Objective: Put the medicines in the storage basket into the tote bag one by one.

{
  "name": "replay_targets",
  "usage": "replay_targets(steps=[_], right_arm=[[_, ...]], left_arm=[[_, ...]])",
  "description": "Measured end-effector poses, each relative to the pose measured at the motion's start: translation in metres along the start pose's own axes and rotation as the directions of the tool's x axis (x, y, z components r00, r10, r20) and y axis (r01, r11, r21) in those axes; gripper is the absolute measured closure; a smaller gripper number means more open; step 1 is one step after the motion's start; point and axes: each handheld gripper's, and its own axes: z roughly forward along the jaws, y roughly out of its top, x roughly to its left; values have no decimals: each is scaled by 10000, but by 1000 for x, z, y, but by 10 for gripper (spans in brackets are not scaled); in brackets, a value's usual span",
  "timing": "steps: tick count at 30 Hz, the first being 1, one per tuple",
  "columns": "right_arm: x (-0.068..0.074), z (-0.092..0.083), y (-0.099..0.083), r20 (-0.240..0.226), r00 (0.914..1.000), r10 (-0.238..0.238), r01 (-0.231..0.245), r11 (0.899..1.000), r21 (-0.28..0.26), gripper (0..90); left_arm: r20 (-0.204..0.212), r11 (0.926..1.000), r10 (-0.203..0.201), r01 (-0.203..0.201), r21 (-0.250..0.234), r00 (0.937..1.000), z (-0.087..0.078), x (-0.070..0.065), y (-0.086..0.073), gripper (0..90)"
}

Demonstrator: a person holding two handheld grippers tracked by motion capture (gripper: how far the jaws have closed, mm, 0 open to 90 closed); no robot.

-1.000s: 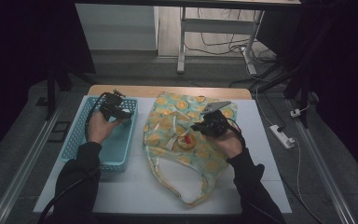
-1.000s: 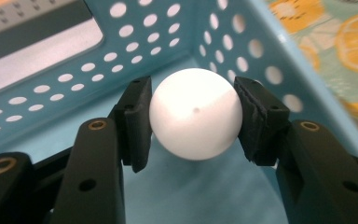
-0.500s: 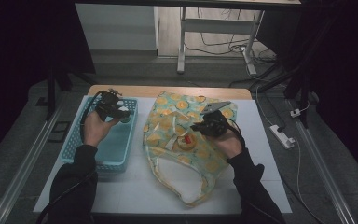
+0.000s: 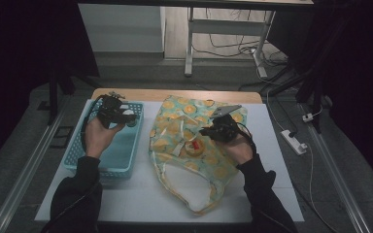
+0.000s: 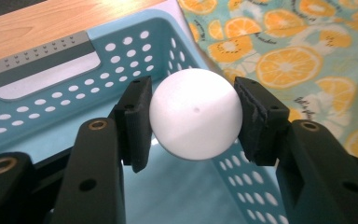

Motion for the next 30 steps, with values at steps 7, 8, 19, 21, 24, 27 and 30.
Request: replay_targets(steps=[7, 8, 19, 21, 24, 27, 30], right_arm=[[0, 0, 0, 2, 10000, -6, 6, 10000, -6, 891], [0, 0, 0, 3, 10000, -2, 2, 10000, -1, 891], [-1, -1, -1, 23, 10000, 41, -41, 10000, -11, 892], [-1, -1, 0, 22, 10000, 38, -38, 10000, -12, 892], [-1, -1, 0, 20, 10000, 30, -30, 10000, -26, 892], [-1, -1, 0, 28, 10000, 53, -53, 10000, -13, 892], [-1, -1, 0, 33, 10000, 47, -47, 10000, -6, 892]], left_arm=[[191, 9982, 148, -137, -576, 9997, -8, -6, -8, 503], [248, 9979, 139, -122, -640, 9996, -9, -7, -10, 503], [657, 9936, 277, -203, -1109, 9975, -28, -18, -11, 503], [753, 9930, 387, -299, -1142, 9964, -31, -22, -10, 503], [903, 9921, 592, -485, -1156, 9942, -32, -30, -8, 503], [1092, 9912, 781, -655, -1148, 9909, -33, -38, -6, 503], [1162, 9894, 1006, -871, -1161, 9881, -34, -46, -5, 503]])
